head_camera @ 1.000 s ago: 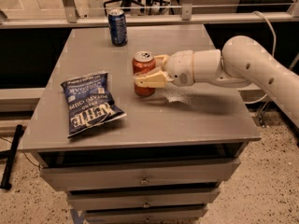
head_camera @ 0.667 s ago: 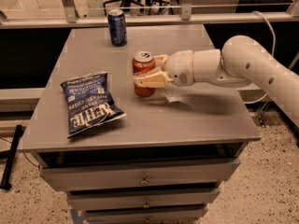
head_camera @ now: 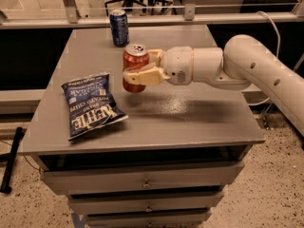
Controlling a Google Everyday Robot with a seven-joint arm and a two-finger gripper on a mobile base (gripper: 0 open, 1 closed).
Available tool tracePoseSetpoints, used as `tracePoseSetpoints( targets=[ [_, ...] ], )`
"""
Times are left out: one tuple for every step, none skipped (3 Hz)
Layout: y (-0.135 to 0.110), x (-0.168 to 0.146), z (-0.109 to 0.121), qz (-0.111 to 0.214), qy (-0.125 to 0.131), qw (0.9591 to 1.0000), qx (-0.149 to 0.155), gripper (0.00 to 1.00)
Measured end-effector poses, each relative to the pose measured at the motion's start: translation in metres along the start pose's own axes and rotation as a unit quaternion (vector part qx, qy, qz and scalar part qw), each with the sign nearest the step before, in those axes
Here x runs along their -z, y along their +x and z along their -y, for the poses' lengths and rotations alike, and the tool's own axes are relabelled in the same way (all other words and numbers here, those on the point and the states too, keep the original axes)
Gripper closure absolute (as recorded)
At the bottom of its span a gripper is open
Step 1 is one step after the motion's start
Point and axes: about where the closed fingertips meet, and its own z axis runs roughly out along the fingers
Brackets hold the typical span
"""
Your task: Move coke can near blue chip bag
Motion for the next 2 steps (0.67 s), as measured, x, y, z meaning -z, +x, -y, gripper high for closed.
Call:
tracePoseSetpoints(
  targets=[
    [-0.022, 0.0034, -0.0038, 0.022, -0.001, 0.9996, 0.017, 1.0],
    [-0.0171, 0.0063, -0.0024, 0.015, 0.005, 0.9997, 0.017, 1.0]
  ],
)
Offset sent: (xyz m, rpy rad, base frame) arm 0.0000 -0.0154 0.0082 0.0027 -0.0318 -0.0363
